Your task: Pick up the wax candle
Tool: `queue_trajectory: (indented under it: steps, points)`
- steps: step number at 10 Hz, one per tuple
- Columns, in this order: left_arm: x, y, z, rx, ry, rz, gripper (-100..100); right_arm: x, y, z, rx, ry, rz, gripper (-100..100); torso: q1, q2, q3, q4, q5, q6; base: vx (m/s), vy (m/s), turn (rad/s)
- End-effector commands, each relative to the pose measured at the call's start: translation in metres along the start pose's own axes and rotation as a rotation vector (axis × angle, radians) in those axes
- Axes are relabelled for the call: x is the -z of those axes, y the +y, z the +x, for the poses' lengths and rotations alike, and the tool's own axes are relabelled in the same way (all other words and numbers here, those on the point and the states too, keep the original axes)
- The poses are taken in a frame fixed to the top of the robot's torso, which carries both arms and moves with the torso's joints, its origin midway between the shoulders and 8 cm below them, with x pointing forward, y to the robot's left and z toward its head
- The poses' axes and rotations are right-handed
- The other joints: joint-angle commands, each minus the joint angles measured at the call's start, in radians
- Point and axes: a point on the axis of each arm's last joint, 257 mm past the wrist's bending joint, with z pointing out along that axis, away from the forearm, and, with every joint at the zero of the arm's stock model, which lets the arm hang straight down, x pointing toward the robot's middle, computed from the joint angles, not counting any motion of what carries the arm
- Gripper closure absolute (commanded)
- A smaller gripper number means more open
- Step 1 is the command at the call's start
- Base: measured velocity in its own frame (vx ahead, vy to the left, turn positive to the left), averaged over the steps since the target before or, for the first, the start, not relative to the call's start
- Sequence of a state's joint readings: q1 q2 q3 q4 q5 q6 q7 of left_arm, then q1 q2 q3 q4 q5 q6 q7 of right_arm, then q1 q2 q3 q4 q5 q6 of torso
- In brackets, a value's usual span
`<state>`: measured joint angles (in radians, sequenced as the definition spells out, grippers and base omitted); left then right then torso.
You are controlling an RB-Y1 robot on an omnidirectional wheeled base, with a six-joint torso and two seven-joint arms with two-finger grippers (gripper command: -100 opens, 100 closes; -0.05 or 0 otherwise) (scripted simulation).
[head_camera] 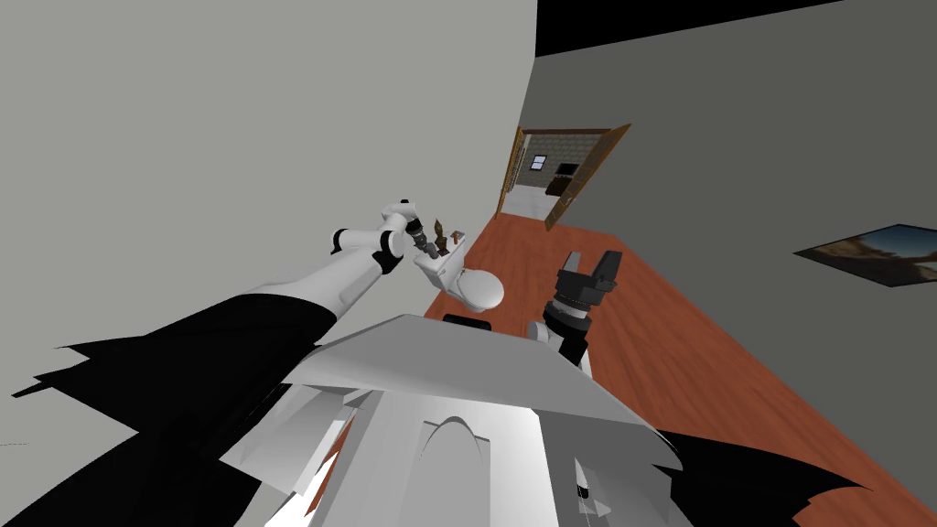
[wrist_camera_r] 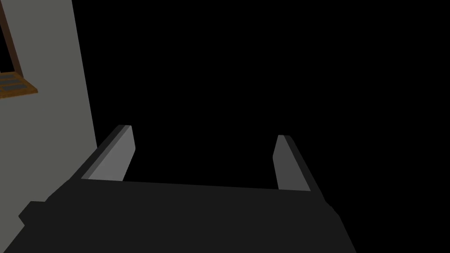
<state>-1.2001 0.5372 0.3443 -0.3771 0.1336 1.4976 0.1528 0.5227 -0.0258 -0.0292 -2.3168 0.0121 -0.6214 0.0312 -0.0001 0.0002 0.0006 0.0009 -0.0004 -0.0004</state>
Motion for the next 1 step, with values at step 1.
queue_trajectory:
  steps: [1]
  points:
    - [0.0,0.0,0.0,0.0,0.0,0.0,0,0.0,0.0,0.0,0.0,0.0,0.0,0,0.0,0.0,0.0,0.0,0.0,0.0,0.0,0.0,0.0]
